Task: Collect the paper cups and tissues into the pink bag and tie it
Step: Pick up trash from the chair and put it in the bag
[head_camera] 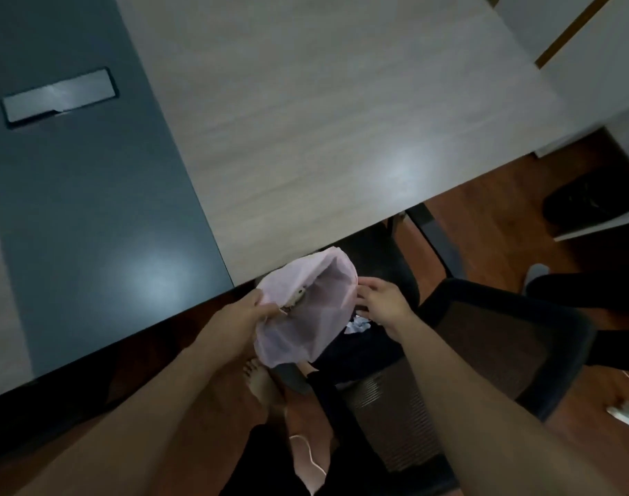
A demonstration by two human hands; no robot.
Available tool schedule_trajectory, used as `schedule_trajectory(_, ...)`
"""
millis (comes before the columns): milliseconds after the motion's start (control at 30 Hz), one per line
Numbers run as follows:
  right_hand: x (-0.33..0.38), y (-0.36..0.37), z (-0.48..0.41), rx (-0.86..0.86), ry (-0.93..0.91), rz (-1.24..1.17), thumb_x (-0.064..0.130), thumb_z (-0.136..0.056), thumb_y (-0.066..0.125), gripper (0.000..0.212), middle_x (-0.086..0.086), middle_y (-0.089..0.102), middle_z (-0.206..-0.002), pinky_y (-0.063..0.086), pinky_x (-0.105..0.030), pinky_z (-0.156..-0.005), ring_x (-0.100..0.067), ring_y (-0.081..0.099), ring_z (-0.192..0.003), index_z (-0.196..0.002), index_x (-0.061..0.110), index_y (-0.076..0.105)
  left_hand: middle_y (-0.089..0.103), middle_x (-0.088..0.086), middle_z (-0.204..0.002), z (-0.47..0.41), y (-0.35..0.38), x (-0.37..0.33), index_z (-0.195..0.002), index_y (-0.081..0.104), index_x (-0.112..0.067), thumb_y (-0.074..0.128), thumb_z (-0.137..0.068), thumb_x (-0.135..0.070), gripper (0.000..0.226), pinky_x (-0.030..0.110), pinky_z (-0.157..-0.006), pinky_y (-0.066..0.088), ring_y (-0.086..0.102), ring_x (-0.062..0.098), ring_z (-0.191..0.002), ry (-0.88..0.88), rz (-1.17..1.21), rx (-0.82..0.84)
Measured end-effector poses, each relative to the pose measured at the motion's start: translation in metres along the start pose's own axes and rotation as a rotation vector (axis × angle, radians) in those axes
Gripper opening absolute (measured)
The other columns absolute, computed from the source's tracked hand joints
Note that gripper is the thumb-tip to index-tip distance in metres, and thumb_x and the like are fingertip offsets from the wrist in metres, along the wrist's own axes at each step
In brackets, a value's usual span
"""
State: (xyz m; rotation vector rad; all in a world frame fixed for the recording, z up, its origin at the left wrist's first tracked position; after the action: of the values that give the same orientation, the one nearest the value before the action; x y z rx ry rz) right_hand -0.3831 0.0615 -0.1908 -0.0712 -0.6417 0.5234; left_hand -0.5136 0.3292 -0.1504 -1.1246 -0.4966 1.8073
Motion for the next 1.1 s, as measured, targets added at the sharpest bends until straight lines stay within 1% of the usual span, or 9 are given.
schedule_trajectory(67,-0.003,-0.001,-0.013,0.06,-0.022,0.043,0.02,-0.111,0.06,0.026,0.001,0.085,-0.113,0.064,-0.042,-0.101,-0.018,0.08,-0.109,-0.133,0.022,0.075,0.057,0.006,-0.149,-0.006,0.012,0.002,-0.143,0.067,-0.039,0.031,-0.096,-0.062,0.063,0.047,-0.105,0.055,0.06,0.033,-0.134,-0.094,0.059,0.083)
schedule_trajectory(100,-0.005,-0.001,-0.019,0.086,-0.032,0.067,0.021,-0.111,0.059,0.027,0.004,0.084,-0.116,0.062,-0.041,-0.103,-0.014,0.08,-0.111,-0.133,0.024,0.075,0.058,0.005,-0.152,-0.01,0.019,0.006,-0.149,0.064,-0.036,0.035,-0.102,-0.059,0.06,0.045,-0.11,0.053,0.059,0.031,-0.137,-0.171,0.152,0.076)
schedule_trajectory(200,-0.013,-0.007,-0.042,0.088,-0.058,0.156,0.019,-0.112,0.055,0.029,0.005,0.082,-0.122,0.06,-0.041,-0.104,-0.013,0.076,-0.115,-0.13,0.027,0.076,0.062,0.02,-0.143,-0.031,0.04,0.014,-0.15,0.06,-0.008,0.053,-0.111,-0.007,0.04,0.044,-0.107,0.051,0.062,0.04,-0.129,-0.309,0.262,-0.026)
schedule_trajectory(267,-0.024,-0.015,-0.061,0.021,-0.068,0.259,0.016,-0.11,0.054,0.032,-0.001,0.08,-0.123,0.06,-0.038,-0.098,-0.018,0.074,-0.111,-0.129,0.023,0.079,0.067,0.027,-0.128,-0.04,0.055,0.02,-0.142,0.063,0.002,0.049,-0.107,0.006,0.038,0.042,-0.097,0.052,0.065,0.042,-0.116,-0.388,0.375,-0.123)
schedule_trajectory(367,-0.054,-0.027,-0.09,-0.068,-0.023,0.454,0.013,-0.109,0.055,0.04,-0.014,0.075,-0.136,0.056,-0.035,-0.098,-0.03,0.072,-0.118,-0.146,0.011,0.068,0.068,0.023,-0.124,-0.051,0.076,0.03,-0.141,0.066,0.0,0.049,-0.104,0.006,0.041,0.035,-0.092,0.051,0.066,0.04,-0.113,-0.477,0.474,-0.228)
schedule_trajectory(533,-0.109,-0.026,-0.132,-0.059,0.062,0.709,0.018,-0.107,0.062,0.059,-0.027,0.052,-0.154,0.049,-0.038,-0.111,-0.043,0.054,-0.14,-0.164,0.012,0.047,0.068,0.016,-0.143,-0.073,0.104,0.043,-0.15,0.063,-0.007,0.053,-0.107,0.002,0.045,0.033,-0.11,0.048,0.064,0.032,-0.134,-0.532,0.687,-0.305)
schedule_trajectory(633,-0.13,-0.014,-0.156,-0.031,0.112,0.842,0.018,-0.108,0.061,0.062,-0.03,0.042,-0.159,0.042,-0.042,-0.118,-0.046,0.039,-0.149,-0.166,0.01,0.038,0.077,0.007,-0.13,-0.086,0.118,0.048,-0.139,0.072,-0.014,0.054,-0.108,0.003,0.04,0.048,-0.116,0.053,0.07,0.024,-0.128,-0.53,0.936,-0.317)
schedule_trajectory(767,-0.148,-0.006,-0.18,-0.054,0.191,0.982,0.014,-0.107,0.063,0.06,-0.026,0.035,-0.16,0.042,-0.047,-0.12,-0.044,0.039,-0.148,-0.162,0.014,0.038,0.082,-0.009,-0.118,-0.093,0.131,0.065,-0.118,0.084,-0.037,0.056,-0.106,-0.006,0.043,0.047,-0.108,0.059,0.076,0.014,-0.117,-0.593,1.069,-0.376)
schedule_trajectory(1100,-0.168,-0.017,-0.223,-0.072,0.23,1.186,0.011,-0.111,0.056,0.052,-0.027,0.035,-0.16,0.047,-0.047,-0.114,-0.044,0.046,-0.145,-0.159,0.005,0.039,0.076,-0.031,-0.124,-0.103,0.141,0.084,-0.115,0.079,-0.053,0.063,-0.107,-0.016,0.042,0.016,-0.1,0.053,0.068,-0.01,-0.12,-0.517,1.114,-0.397)
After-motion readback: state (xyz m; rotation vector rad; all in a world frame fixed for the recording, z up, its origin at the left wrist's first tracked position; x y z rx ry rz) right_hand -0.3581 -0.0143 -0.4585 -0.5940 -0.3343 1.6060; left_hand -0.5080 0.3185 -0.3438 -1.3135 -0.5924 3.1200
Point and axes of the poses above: each hand's wrist, its own z-axis away from the middle knuckle, its own y-axis out of the palm, x = y × z, the point moved 6 cm from there along -z, towards the middle knuckle
